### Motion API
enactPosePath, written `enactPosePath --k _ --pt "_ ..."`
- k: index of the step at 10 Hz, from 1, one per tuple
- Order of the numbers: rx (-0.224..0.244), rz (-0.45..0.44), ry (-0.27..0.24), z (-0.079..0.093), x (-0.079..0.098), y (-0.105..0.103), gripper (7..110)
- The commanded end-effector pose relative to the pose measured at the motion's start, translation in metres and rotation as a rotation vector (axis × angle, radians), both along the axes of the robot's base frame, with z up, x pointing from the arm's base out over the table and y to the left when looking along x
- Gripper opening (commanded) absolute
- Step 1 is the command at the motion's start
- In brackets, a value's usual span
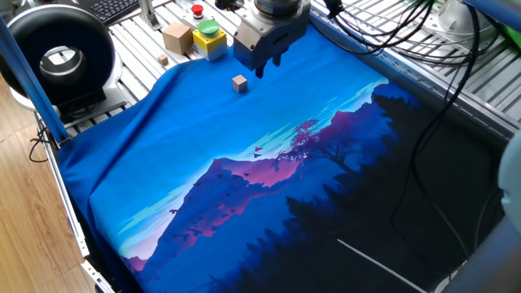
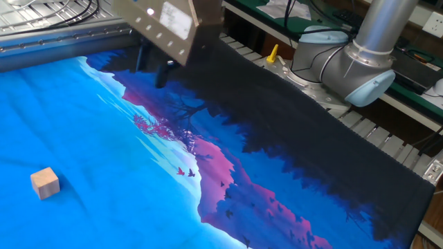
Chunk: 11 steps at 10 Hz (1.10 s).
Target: Hold a small block with the gripper and sweep it from left to right on the table
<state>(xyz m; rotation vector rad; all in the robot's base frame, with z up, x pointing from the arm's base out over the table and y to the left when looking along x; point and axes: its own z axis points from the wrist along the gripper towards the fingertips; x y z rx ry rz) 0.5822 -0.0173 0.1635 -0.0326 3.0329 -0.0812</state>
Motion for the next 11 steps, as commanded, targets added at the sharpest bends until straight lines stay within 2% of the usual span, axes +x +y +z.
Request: enactPosePath --k 1,3,4,5,8,11 --pt "0.006 -0.029 -0.053 -0.011 0.025 -0.002 22" --pt "0.003 -0.037 -0.07 -0.01 0.034 -0.004 22" --pt "-0.034 -0.045 -0.078 -0.009 0.039 -0.009 22" --pt "-0.05 -0.038 -0.084 -0.008 0.044 -0.009 44" --pt "-0.044 -0.068 -0.08 0.006 0.053 0.019 44" --pt "-0.036 -0.067 -0.12 0.004 0.063 0.017 44"
